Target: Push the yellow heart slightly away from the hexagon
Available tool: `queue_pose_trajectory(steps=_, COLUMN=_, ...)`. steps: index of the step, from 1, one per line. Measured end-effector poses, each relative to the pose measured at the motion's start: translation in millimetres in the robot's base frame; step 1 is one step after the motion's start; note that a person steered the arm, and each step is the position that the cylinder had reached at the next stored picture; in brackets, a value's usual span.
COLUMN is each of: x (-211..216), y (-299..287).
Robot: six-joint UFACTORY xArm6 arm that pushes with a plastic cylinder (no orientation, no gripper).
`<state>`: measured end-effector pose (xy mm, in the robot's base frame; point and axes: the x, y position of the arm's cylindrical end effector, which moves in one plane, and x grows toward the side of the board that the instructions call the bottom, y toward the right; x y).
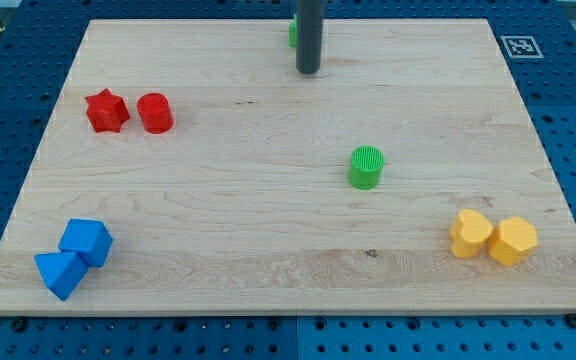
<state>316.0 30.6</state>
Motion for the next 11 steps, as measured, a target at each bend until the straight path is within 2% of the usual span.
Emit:
queue_pose_trajectory(steps=1, x=36, y=26)
queue_pose_trajectory(steps=2, x=60, y=79)
queue_pose_trajectory(steps=4, x=143, y=169)
queue_pose_trajectory(steps=5, x=192, y=172)
queue_pose_trajectory(steps=6, x=212, y=166)
queue_pose_trajectory(steps=8, x=212, y=158)
queue_pose_trajectory(steps=11, x=207, y=114)
